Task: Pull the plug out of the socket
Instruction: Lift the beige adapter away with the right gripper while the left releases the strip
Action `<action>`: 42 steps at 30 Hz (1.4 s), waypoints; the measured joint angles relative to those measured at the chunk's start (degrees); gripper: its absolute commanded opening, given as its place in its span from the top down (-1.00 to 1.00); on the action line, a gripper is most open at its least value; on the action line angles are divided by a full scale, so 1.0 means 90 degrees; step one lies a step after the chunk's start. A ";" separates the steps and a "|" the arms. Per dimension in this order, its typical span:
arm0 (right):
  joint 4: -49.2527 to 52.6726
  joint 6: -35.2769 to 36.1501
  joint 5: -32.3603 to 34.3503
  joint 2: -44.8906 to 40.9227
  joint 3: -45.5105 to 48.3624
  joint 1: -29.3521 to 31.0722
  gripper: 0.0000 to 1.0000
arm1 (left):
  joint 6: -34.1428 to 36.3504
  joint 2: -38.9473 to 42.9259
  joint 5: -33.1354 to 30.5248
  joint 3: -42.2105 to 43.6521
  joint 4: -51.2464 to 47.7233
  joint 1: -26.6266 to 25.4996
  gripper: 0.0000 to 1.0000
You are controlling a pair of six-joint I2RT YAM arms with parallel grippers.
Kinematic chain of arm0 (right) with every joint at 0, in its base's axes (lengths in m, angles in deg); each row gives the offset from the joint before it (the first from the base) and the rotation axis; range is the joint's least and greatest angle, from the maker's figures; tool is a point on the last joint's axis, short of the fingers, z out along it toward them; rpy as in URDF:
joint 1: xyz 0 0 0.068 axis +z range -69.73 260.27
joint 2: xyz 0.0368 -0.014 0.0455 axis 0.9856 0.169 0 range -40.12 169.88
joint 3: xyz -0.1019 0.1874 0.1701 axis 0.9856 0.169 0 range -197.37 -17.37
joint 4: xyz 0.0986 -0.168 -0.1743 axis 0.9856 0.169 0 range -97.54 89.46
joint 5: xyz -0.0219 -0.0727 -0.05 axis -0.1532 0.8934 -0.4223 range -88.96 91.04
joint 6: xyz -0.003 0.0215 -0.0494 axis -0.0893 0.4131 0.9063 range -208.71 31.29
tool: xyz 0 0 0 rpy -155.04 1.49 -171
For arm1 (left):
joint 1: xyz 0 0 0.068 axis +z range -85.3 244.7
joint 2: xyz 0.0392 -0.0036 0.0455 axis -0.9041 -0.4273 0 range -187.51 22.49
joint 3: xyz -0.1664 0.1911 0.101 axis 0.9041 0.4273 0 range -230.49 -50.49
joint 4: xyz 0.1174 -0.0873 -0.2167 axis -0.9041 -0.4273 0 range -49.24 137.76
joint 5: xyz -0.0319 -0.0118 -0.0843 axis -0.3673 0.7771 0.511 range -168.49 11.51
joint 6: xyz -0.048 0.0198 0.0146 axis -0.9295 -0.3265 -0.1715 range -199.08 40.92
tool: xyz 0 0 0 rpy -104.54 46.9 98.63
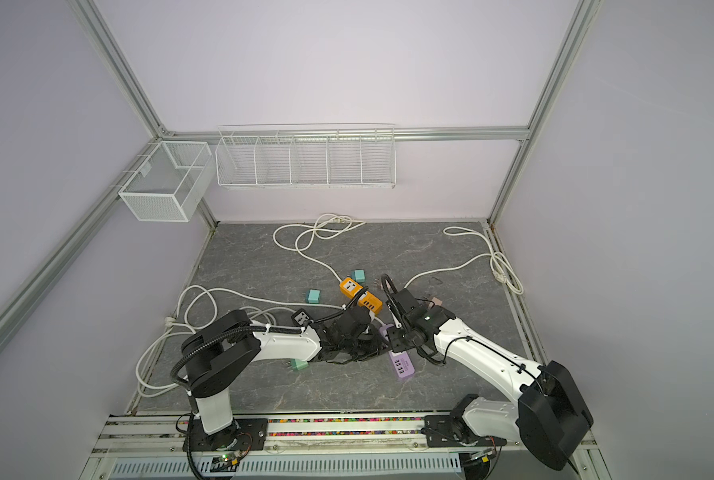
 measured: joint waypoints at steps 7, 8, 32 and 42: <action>0.0189 -0.0044 -0.0189 -0.0580 -0.0058 -0.0352 0.57 | 0.0056 0.0049 -0.0049 -0.0180 -0.0274 0.0000 0.53; 0.0223 -0.0046 -0.0308 -0.0675 -0.0085 -0.0442 0.57 | 0.0078 0.0049 -0.0058 -0.0221 -0.0345 0.0000 0.51; -0.1413 -0.0746 -0.3240 -0.0352 -0.0204 -0.1035 0.59 | 0.0753 0.2572 -0.1219 0.0692 -0.2317 0.1035 0.42; -0.3167 -0.1231 -0.3322 0.1183 -0.0194 -0.0384 0.54 | 0.1178 0.3798 -0.2225 0.1001 -0.3597 0.1409 0.34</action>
